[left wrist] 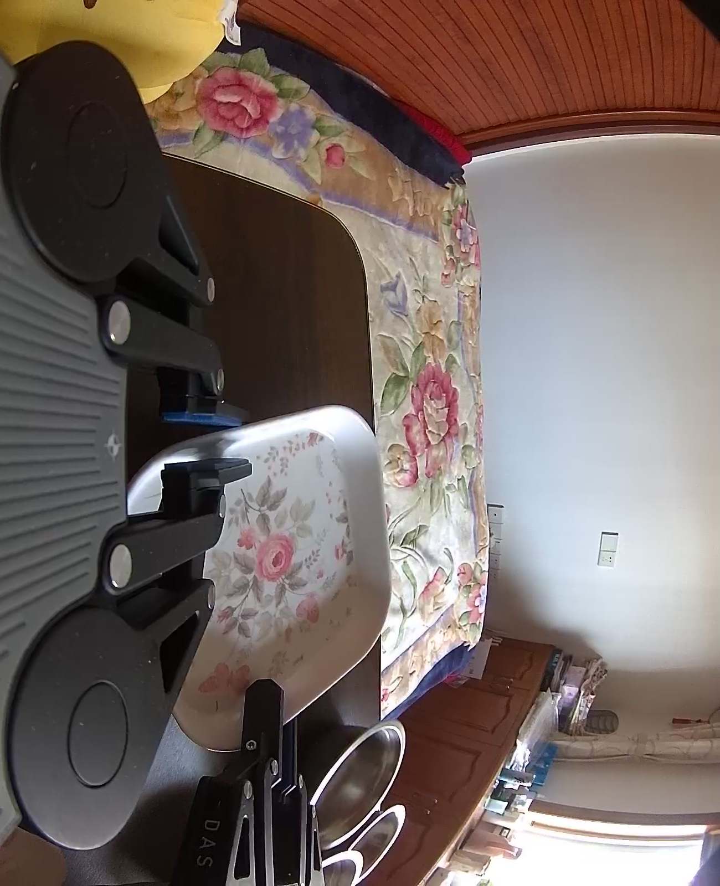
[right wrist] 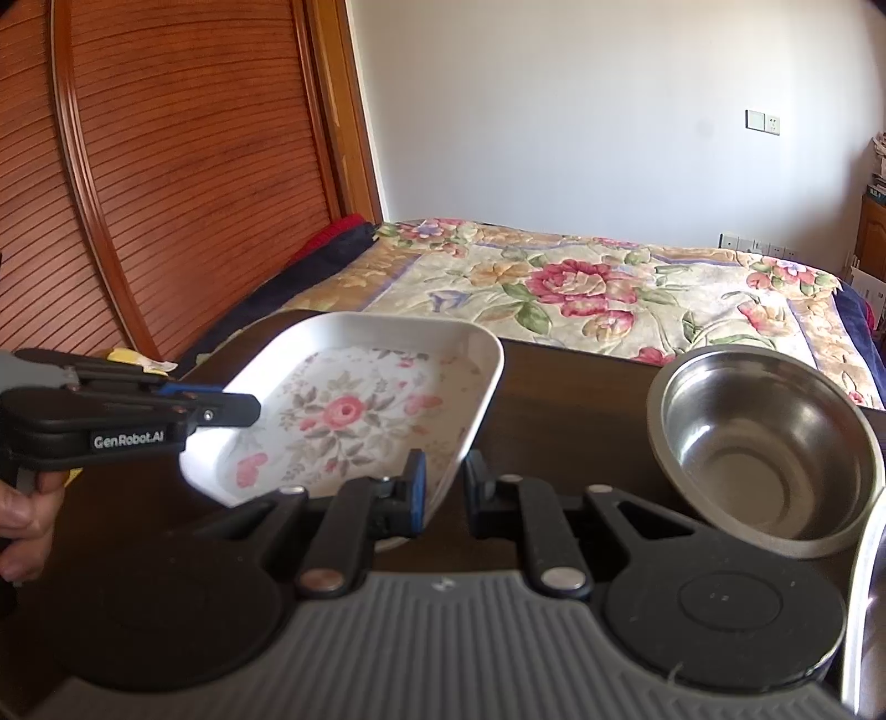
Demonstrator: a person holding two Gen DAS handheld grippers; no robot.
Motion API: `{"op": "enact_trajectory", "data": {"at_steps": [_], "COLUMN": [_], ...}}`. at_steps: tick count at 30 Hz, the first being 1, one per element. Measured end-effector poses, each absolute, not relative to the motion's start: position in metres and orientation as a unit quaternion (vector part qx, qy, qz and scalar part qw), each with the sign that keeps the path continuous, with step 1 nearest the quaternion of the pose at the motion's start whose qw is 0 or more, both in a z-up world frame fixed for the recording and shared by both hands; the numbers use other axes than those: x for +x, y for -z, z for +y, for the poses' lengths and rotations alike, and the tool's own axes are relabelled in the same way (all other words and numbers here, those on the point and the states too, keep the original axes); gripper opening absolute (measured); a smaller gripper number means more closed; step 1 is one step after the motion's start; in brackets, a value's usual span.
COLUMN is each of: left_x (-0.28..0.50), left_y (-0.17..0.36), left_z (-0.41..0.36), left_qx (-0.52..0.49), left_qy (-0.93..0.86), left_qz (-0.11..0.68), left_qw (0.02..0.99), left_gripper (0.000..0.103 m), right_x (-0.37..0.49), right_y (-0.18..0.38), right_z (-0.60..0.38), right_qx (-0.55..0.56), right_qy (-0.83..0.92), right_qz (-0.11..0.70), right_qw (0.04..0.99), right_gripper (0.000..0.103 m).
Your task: Organize plates and bowls
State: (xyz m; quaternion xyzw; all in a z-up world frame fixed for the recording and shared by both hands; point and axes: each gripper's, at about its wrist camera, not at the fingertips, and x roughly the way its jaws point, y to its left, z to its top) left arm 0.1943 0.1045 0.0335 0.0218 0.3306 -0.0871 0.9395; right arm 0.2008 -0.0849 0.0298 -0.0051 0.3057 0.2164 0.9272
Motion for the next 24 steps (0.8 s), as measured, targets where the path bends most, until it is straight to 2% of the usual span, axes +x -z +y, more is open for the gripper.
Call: {"op": "enact_trajectory", "data": {"at_steps": [24], "left_x": [0.144], "left_y": [-0.049], "left_z": [0.103], "left_qx": [0.021], "left_qy": [0.089], "left_qz": [0.31], "left_qw": [0.946], "left_gripper": [0.013], "right_x": [0.167], "right_y": [-0.045], "right_z": [-0.101], "right_qx": [-0.009], "right_qy": [-0.229], "right_qz": [0.287], "right_qw": [0.93], "right_gripper": [0.016]}}
